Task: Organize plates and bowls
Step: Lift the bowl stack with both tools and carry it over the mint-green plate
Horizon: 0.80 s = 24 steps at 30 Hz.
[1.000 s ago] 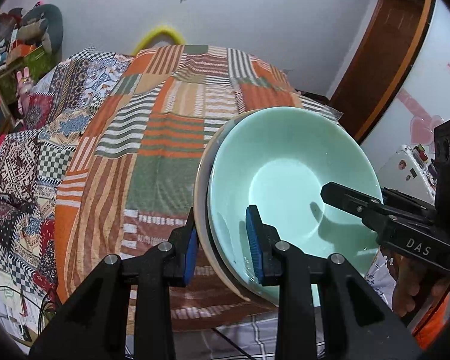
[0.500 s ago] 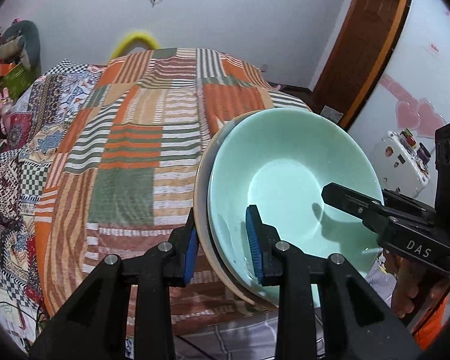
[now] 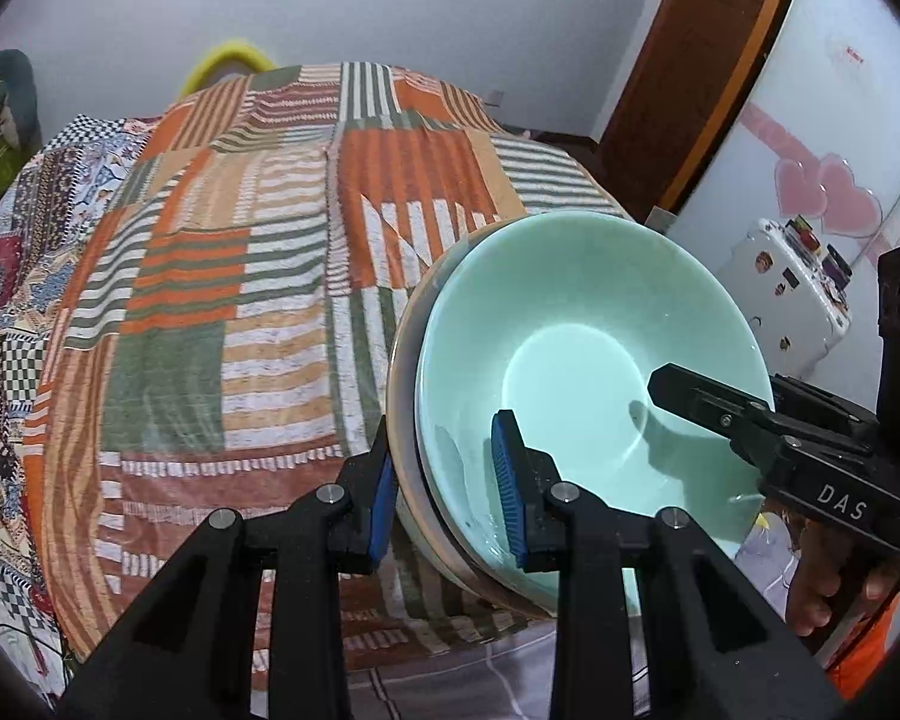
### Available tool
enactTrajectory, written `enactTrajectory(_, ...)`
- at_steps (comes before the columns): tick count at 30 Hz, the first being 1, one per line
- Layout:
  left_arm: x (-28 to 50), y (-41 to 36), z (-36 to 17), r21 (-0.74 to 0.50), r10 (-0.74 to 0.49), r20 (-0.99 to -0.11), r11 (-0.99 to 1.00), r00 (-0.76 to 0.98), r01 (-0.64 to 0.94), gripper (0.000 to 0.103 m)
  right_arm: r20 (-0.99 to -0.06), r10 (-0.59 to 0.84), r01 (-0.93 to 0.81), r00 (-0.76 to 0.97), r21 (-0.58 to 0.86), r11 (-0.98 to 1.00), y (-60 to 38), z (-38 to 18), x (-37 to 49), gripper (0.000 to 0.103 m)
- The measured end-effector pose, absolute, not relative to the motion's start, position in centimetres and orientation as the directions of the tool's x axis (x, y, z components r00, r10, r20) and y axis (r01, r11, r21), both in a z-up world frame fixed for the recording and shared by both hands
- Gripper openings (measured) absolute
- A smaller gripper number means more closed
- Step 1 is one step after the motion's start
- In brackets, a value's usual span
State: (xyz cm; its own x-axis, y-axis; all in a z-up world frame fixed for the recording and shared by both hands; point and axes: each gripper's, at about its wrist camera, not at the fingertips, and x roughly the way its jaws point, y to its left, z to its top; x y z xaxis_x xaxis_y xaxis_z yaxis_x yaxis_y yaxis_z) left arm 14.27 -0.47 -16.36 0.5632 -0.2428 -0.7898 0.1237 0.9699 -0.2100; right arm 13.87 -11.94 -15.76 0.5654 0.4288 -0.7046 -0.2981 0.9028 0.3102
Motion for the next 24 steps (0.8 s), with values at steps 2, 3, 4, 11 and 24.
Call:
enactTrajectory(2,14.6,-0.8,-16.9,-0.210,-0.246,-0.798,0.969,0.550,0.128,0.030,-0.712,0.422,-0.287,0.562,0.311,0.906,-12.3,-16.1,13.9,0.039)
enactTrajectory(3,14.7,-1.0,-17.2,-0.211,-0.247,-0.803,0.969,0.542,0.130,0.030,-0.715,0.420,-0.282,0.559,0.313,0.907,-12.5,-16.4,14.0,0.039)
enactTrajectory(4,14.9,-1.1,-17.4,-0.211,-0.249,-0.807,0.968,0.536,0.132,0.030,-0.718,0.418,-0.277,0.556,0.315,0.908,-12.6,-16.6,14.1,0.039)
enactTrajectory(11,16.0,-1.8,-19.2,-0.214,-0.251,-0.831,0.968,0.496,0.132,0.030,-0.743,0.413,-0.249,0.527,0.330,0.911,-13.5,-18.2,14.4,0.039)
enactTrajectory(24,17.4,-1.8,-21.4,-0.215,-0.247,-0.854,0.969,0.458,0.121,0.030,-0.762,0.414,-0.221,0.498,0.350,0.910,-13.6,-20.0,15.2,0.039)
